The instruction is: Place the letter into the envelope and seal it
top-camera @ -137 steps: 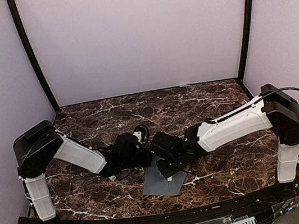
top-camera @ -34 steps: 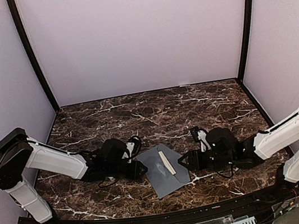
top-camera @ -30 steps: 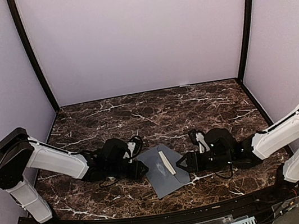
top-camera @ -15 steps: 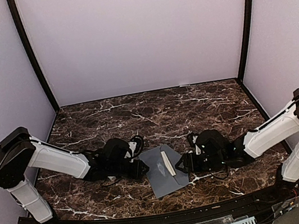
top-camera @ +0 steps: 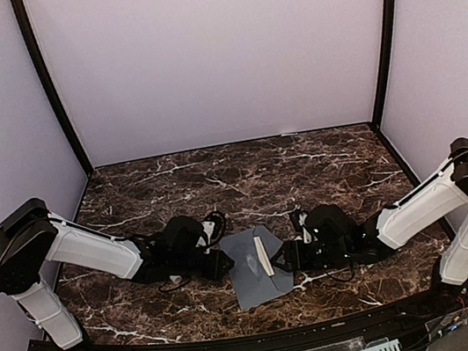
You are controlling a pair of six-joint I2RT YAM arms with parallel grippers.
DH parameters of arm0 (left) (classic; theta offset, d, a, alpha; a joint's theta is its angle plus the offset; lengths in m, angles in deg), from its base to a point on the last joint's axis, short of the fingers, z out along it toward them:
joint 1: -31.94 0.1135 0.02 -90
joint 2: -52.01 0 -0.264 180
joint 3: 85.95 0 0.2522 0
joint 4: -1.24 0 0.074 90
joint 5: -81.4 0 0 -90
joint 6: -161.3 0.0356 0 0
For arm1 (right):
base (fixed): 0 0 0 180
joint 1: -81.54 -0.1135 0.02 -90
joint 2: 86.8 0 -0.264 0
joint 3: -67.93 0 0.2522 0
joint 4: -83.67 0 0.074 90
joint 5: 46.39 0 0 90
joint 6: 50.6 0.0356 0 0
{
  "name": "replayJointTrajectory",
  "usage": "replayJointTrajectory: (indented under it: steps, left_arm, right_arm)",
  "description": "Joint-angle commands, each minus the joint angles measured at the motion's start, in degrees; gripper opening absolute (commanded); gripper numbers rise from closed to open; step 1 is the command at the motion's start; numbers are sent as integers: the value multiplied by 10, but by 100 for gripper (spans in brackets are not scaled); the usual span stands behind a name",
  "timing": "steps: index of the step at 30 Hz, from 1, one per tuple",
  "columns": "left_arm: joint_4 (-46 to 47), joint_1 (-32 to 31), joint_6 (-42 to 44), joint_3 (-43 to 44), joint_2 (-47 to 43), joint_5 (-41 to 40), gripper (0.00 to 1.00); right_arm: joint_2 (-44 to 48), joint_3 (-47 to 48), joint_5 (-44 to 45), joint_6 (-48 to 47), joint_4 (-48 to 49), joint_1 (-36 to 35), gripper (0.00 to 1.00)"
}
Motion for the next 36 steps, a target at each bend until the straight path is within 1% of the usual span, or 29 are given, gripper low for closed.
replayJointTrajectory:
  steps: [1, 10, 19, 26, 33, 36]
  left_arm:
    - [-17, -2, 5, 10, 12, -6, 26]
    - [-26, -2, 8, 18, 23, -24, 24]
    - [-26, -3, 7, 28, 42, -31, 23]
    - [-23, -3, 7, 33, 51, -31, 23]
    - [-23, -3, 8, 33, 52, -31, 22]
    - [-23, -4, 9, 34, 54, -31, 22]
  right_arm:
    - [-7, 5, -10, -7, 36, -3, 65]
    - [16, 18, 1, -41, 54, -3, 64]
    - [-2, 44, -31, -69, 81, -12, 62]
    - [-40, 58, -50, -76, 99, -12, 60]
    - [-85, 79, -66, -84, 120, -12, 57]
    - [-99, 85, -71, -83, 127, -11, 51]
